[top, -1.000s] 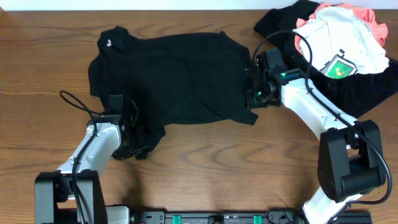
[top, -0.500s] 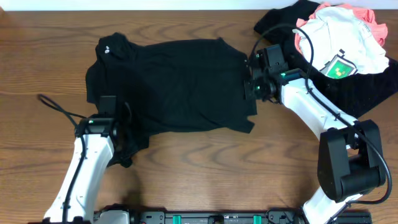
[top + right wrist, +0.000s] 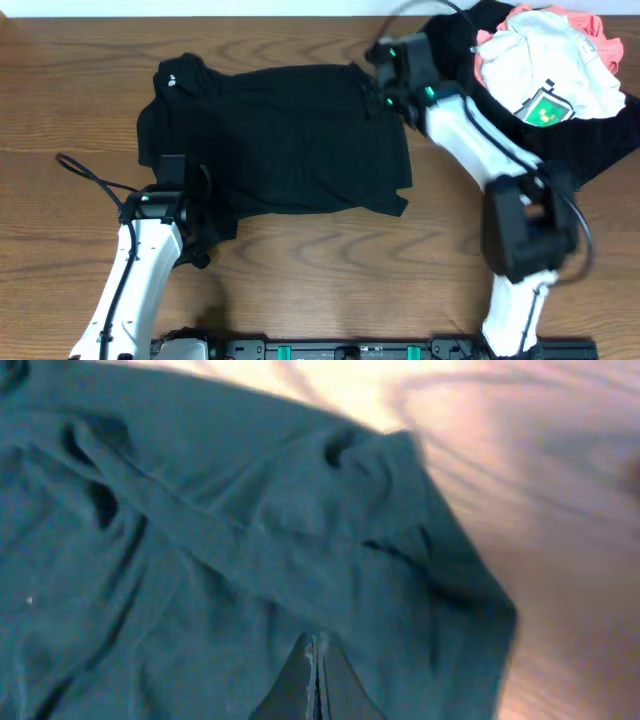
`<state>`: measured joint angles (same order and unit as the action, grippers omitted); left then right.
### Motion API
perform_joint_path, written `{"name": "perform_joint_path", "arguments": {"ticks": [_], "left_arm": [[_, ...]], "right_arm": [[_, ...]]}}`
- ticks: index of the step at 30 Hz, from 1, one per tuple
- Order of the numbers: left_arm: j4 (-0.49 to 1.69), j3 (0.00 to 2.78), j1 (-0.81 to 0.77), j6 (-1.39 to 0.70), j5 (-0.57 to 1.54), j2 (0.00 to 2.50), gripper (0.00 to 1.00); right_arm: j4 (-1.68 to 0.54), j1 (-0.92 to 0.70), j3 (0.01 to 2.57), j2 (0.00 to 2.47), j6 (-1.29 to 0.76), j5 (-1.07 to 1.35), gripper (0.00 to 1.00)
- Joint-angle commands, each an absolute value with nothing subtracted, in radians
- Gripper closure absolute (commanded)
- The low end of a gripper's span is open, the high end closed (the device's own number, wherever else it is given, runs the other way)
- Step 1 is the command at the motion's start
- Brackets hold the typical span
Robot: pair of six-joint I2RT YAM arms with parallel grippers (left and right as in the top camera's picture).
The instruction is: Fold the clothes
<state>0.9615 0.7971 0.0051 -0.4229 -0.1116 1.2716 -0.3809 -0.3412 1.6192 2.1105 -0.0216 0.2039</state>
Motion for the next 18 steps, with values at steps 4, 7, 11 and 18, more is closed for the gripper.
{"name": "perform_joint_path", "arguments": {"ticks": [4,7,11,18], "left_arm": [[0.965,0.809,0.004,-0.436,-0.123,1.266,0.94],[0.965,0.809,0.004,-0.436,-0.123,1.266,0.94],[0.964,0.809,0.004,-0.436,-0.124,1.266,0.94],[0.963,0.809,0.004,-0.436,-0.124,1.266,0.94]], "right_arm": [[-0.568,-0.359,2.064,2.379,0.058,0.211,0.83],[-0.595,-0.353,2.181,2.475,0.059,0.217,0.64],[-0.593,-0.353,2.203,2.532,0.064,0.218,0.49],[-0.591,-0.353,2.202,2.584,0.084,0.252,0.54]]}}
